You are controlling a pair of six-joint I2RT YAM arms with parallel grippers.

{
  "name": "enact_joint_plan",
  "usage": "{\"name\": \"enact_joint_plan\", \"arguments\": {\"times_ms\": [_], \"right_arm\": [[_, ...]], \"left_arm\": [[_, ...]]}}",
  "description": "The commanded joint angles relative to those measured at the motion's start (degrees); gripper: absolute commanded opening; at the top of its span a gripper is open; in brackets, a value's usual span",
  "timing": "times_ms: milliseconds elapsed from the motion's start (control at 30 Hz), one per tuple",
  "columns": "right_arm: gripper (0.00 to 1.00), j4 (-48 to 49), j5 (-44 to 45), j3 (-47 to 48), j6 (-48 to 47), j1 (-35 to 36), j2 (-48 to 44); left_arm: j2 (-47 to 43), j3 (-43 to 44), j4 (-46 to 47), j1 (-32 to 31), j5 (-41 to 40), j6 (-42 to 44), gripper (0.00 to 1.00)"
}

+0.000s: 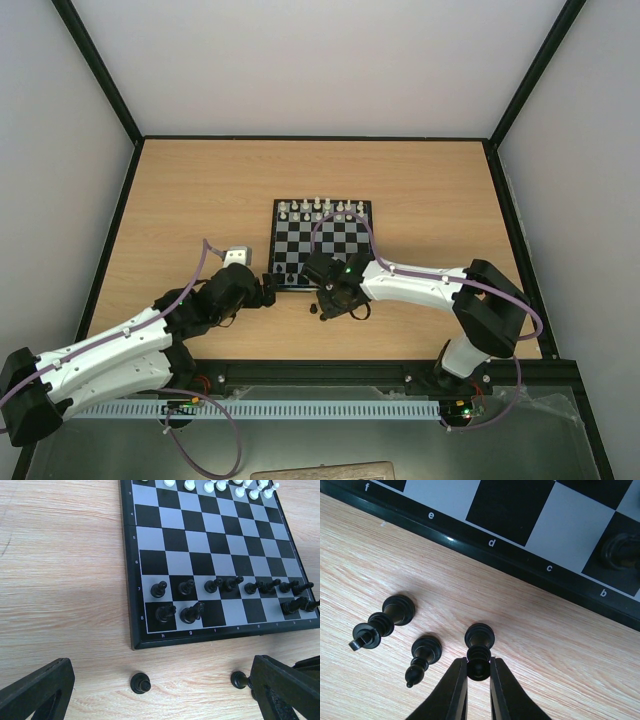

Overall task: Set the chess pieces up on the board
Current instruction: Pick up the chess piece at the center of the board.

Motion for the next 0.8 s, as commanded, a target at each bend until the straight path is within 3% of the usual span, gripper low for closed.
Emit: {"name": "enact_joint_plan", "arguments": {"times_ms": [0,367,767], "right_arm": [[0.1,-2.35,1.09,0.2,-0.28,0.38,0.99],[0.09,-7.56,7.5,10.36,-2.89,-0.09,3.37],[0.09,-6.83,6.33,14.85,-6.68,-5.01,7.27]], "left_arm": [[0.14,-0.54,0.99,0.3,0.09,0.76,0.99],[0.2,0.55,1.04,0.39,0.26,2.0,1.0],[-0.29,0.71,0.56,0.73,0.18,2.58,0.99]]}}
